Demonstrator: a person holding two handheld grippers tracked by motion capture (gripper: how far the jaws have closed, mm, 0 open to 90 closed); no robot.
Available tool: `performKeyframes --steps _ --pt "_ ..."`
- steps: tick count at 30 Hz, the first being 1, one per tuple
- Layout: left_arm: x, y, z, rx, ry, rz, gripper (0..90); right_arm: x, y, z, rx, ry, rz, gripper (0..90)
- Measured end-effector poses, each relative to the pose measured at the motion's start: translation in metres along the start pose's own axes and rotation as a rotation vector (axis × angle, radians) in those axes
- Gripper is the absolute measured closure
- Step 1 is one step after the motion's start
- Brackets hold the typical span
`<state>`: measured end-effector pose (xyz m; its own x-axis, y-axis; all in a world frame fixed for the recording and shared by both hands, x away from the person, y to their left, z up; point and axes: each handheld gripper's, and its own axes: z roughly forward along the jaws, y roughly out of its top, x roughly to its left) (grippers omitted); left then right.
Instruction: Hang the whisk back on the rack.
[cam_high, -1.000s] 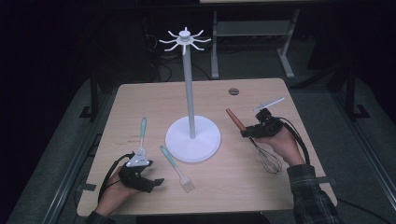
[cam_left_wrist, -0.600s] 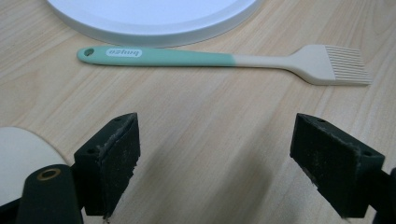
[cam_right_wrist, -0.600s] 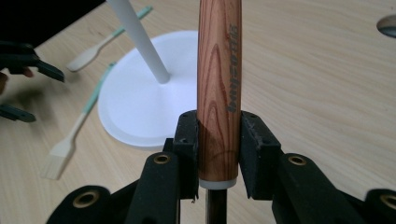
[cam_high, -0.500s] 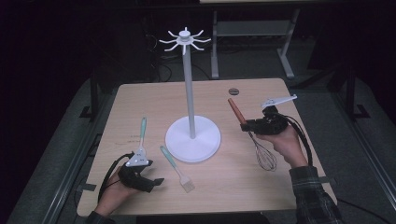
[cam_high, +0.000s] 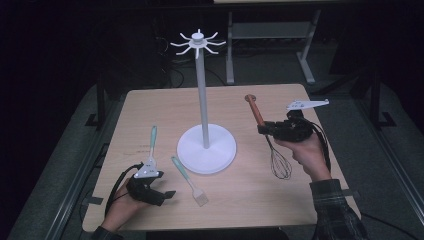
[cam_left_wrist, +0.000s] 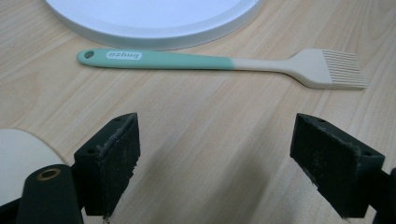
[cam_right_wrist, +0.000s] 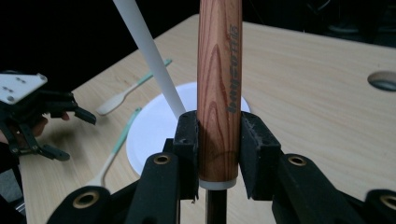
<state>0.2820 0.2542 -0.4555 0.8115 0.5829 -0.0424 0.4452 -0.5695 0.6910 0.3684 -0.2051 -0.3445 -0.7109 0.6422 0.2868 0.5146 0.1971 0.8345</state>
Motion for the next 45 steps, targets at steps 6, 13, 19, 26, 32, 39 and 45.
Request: performKeyframes --steps 6,13,19,26,32,39,45 --pt "0.0 0.0 0.0 -0.004 0.003 0.0 15.7 0.014 0.011 -0.008 -0.05 0.001 -0.028 70.7" --pt "-0.001 0.0 0.0 -0.004 0.005 0.001 15.7 0.029 0.024 -0.018 -0.109 0.004 -0.058 70.7" --pt "-0.001 0.0 0.0 -0.001 0.006 0.0 15.7 0.037 0.034 -0.019 -0.141 0.022 -0.076 70.6" --pt "-0.001 0.0 -0.001 0.001 0.007 -0.003 15.7 0.045 0.044 -0.02 -0.182 0.057 -0.084 70.6" --pt "-0.001 0.0 -0.001 0.0 0.006 -0.001 15.7 0.052 0.055 -0.02 -0.205 0.08 -0.099 70.6" --pt "-0.001 0.0 -0.001 0.003 0.008 0.0 15.7 0.06 0.068 -0.021 -0.241 0.104 -0.123 70.6" --pt "-0.001 0.0 -0.001 0.0 0.007 -0.004 15.7 0.07 0.08 -0.022 -0.269 0.121 -0.148 70.6"
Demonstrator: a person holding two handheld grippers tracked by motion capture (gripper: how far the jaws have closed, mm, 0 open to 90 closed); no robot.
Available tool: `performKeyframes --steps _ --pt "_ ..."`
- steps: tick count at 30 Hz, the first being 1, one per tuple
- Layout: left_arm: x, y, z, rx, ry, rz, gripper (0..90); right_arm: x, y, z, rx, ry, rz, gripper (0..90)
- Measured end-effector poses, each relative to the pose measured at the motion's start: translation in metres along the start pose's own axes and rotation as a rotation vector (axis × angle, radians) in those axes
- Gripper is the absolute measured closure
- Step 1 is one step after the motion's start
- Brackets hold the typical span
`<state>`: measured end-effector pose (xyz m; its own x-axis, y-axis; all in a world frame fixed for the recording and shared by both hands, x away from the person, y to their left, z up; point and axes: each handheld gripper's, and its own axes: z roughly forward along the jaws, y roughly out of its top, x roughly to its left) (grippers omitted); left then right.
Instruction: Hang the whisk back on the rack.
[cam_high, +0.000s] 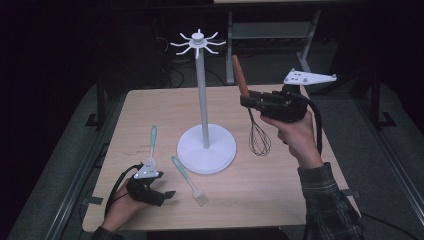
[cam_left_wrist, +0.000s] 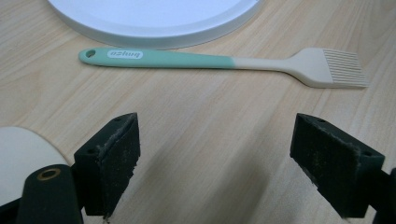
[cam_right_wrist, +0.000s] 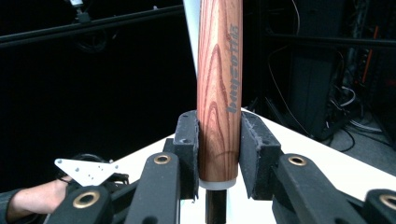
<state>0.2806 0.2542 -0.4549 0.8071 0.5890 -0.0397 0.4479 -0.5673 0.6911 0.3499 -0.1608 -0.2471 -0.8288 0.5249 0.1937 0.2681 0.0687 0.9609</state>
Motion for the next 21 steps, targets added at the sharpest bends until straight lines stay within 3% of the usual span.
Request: performKeyframes --steps 21 --pt "0.0 0.0 0.0 0.003 -0.003 -0.004 15.7 0.02 0.024 0.011 -0.033 0.03 -0.049 70.7"
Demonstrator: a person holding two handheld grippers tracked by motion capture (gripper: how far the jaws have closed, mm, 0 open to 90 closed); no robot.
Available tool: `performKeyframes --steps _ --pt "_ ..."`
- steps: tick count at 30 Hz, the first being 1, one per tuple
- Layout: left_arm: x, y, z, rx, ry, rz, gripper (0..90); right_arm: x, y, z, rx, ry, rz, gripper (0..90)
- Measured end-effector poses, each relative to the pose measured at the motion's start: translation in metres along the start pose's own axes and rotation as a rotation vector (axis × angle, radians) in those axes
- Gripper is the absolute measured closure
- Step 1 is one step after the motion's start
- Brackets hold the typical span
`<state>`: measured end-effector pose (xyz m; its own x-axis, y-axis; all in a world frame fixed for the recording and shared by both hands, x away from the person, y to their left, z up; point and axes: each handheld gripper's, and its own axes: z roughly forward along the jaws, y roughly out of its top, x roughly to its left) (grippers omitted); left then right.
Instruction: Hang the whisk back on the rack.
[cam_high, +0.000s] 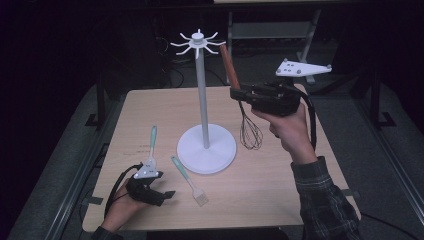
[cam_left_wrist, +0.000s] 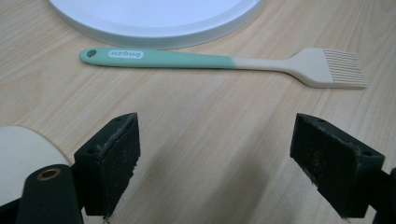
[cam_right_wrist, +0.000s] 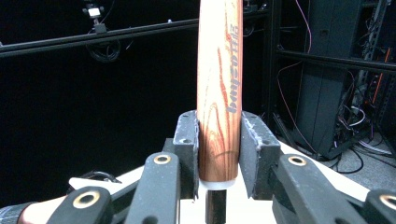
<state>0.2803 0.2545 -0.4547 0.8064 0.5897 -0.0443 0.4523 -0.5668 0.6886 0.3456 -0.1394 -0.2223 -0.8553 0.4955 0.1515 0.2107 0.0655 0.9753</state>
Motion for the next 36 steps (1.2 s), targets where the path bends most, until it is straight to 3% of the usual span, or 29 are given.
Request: performKeyframes --steps 15,23,31,36 --pt "0.0 0.0 0.0 -0.001 0.001 0.005 15.7 0.003 0.002 0.008 0.022 -0.036 -0.027 70.7" --pt "0.0 0.0 0.0 0.002 -0.001 0.004 15.7 -0.002 0.002 0.008 0.027 -0.081 -0.034 70.7" --pt "0.0 0.0 0.0 0.003 -0.001 0.009 15.7 -0.005 0.0 0.014 0.036 -0.091 -0.031 70.7" --pt "0.0 0.0 0.0 0.003 -0.002 0.01 15.7 -0.004 0.001 0.02 0.047 -0.111 -0.053 70.7"
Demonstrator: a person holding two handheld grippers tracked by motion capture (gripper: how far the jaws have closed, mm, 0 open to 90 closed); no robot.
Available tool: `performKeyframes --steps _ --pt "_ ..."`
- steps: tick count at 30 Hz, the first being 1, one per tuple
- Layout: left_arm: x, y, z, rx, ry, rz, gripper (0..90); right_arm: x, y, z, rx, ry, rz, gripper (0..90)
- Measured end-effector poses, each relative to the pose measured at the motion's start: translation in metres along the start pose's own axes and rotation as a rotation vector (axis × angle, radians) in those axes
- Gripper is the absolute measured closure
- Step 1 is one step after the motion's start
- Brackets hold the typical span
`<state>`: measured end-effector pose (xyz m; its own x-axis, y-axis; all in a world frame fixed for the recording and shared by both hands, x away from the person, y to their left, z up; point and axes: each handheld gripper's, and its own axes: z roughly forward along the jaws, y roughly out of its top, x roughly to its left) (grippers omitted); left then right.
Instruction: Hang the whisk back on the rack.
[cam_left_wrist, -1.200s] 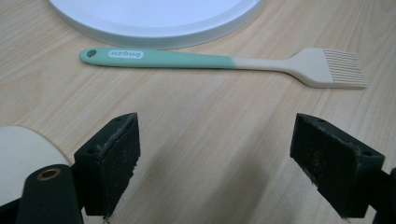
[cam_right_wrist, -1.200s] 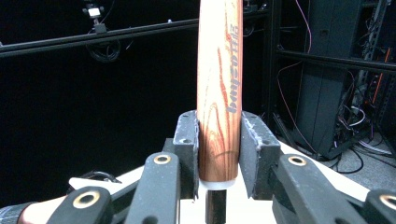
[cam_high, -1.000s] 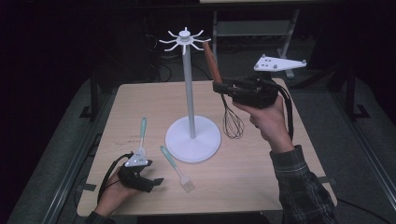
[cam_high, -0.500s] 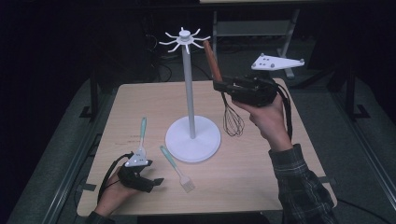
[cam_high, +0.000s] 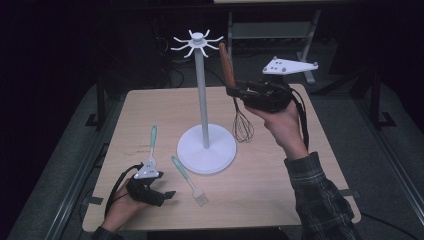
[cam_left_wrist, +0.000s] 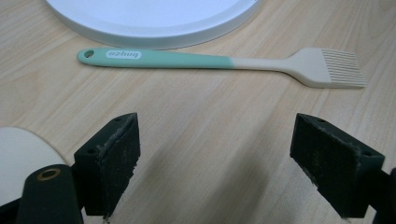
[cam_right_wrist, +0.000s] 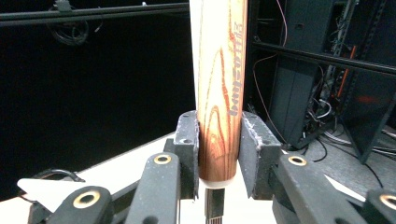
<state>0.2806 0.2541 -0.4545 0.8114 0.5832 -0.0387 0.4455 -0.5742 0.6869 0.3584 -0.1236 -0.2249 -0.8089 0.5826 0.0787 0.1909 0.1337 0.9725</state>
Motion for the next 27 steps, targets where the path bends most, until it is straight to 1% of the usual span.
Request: performKeyframes --steps 7,10,14,20,24,27 --pt "0.0 0.0 0.0 -0.001 -0.001 0.001 15.7 0.002 0.0 0.007 0.005 -0.018 -0.007 70.5" --pt "0.0 0.0 0.0 -0.001 -0.002 0.001 15.7 0.005 0.0 0.01 0.004 -0.044 -0.028 70.6" --pt "-0.001 0.0 0.0 0.002 -0.002 0.005 15.7 0.009 0.0 0.012 0.011 -0.058 -0.043 70.1" --pt "-0.001 0.0 0.0 0.004 -0.004 0.006 15.7 0.007 -0.001 0.014 0.004 -0.03 -0.032 68.2" --pt "-0.001 0.0 0.001 0.002 -0.004 0.01 15.7 0.005 0.0 0.016 -0.005 -0.009 -0.026 64.3" --pt "-0.001 0.0 0.0 0.003 -0.002 0.013 15.7 0.004 0.001 0.019 -0.004 -0.007 -0.031 64.4"
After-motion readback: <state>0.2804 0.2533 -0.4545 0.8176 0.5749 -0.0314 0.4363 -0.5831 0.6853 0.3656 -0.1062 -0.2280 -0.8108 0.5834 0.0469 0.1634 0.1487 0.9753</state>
